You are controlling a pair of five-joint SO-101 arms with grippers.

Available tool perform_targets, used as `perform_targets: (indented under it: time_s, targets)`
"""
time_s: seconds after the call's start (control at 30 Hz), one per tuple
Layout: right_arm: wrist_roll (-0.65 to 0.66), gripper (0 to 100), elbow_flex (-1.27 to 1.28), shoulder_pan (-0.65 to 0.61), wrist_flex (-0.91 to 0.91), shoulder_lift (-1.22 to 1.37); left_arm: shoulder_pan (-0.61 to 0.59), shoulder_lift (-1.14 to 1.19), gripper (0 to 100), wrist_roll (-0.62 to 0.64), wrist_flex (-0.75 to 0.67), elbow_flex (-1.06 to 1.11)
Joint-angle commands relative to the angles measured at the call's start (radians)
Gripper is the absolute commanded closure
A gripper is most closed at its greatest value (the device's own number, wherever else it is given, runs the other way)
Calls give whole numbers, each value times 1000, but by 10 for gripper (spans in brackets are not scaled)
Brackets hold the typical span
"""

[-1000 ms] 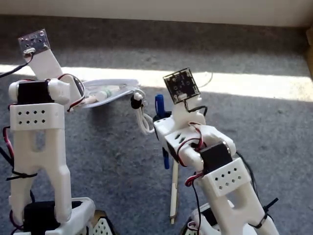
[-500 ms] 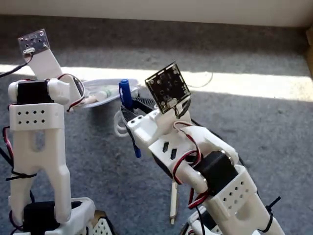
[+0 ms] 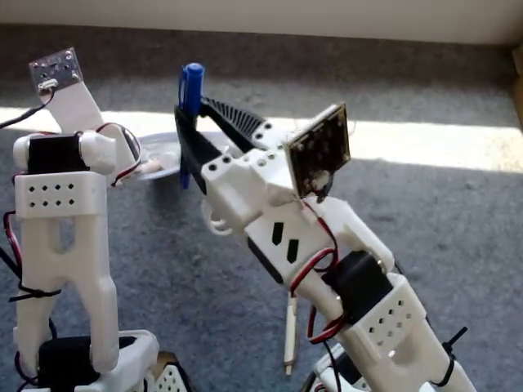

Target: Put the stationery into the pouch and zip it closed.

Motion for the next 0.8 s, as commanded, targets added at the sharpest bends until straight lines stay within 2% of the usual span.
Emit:
perform_targets:
  time_s: [0.0,0.17,0.33,0.47,0.7,0.77]
  targets:
    - [49,993,25,-8,-139,-21,-19,18,965,-9,-14,7]
    - [227,993,194,-12,-403,-21,-19,18,965,-9,-14,7]
    - [301,993,346,-12,-627,-21,-19,18,965,-9,-14,7]
    - [301,993,410,-12,-684,-21,-19,18,965,-9,-14,7]
    - [305,993,479,-12,-677,-30,-19,18,965,-9,-14,7]
    - [353,993,493,-12,-677,-30,-19,18,965,-9,-14,7]
